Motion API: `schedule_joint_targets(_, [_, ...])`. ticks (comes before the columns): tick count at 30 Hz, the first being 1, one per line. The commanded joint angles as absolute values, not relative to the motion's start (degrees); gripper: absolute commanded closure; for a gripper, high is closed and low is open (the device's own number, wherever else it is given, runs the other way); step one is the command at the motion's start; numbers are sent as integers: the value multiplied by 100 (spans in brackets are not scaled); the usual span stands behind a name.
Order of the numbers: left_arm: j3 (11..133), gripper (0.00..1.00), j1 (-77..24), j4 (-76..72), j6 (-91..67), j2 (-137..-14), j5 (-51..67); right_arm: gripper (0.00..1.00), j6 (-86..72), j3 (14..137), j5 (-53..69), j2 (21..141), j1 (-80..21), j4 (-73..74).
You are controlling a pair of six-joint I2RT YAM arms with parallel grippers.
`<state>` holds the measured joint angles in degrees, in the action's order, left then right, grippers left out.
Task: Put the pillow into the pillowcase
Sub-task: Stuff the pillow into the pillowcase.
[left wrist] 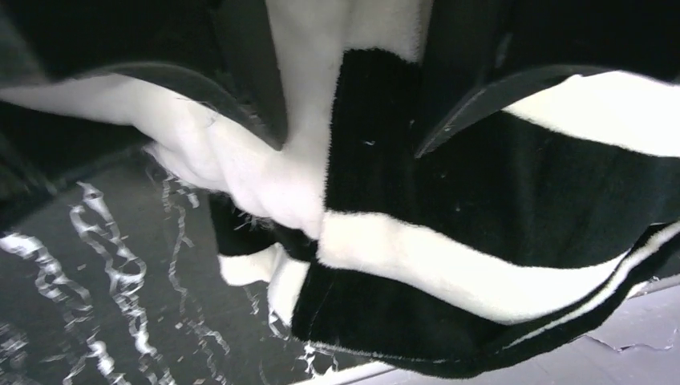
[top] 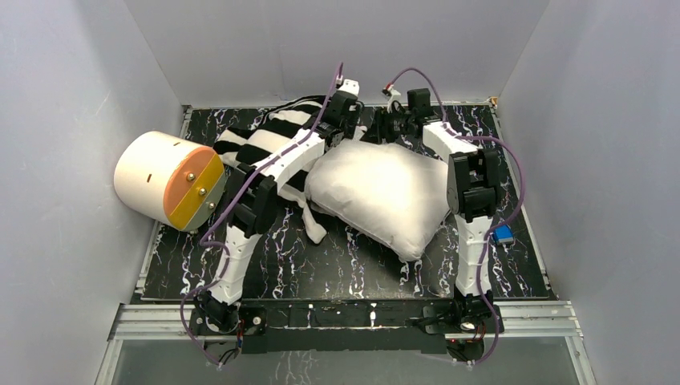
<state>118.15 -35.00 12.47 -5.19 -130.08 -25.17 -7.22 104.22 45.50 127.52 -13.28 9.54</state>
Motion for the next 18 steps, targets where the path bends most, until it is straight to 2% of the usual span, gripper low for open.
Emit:
schedule_joint_targets(1, [12310, 61, -3331, 1560, -206, -13112, -2592, 54, -756, 10175, 5274, 12497, -1529, 646])
schedule_joint_targets(2, [12347, 77, -3342, 1573, -122, -13122, -2410, 61, -777, 9988, 5287, 12425, -1563, 536])
schedule_joint_targets(3, [12364, 86, -3371, 1595, -98, -13076, -2217, 70, -842, 9803, 5304, 12349, -1595, 371])
schedule_joint_targets(5, [12323, 93, -3520, 1587, -145, -12839, -1940, 86, -1211, 9436, 5292, 12204, -1651, -14])
schedule_joint_targets(7, [12314, 98, -3805, 1511, -153, -12537, -1727, 99, -1654, 9089, 5303, 12036, -1738, -639])
schedule_joint_targets(13, [12044, 100, -4799, 1000, -506, -11634, -871, 100, -3221, 7935, 4659, 11382, -1878, -2492])
schedule_joint_targets(18, [10710, 100, -5138, 69, -1527, -10850, -265, 100, -4066, 7193, 3956, 10937, -1907, -3550])
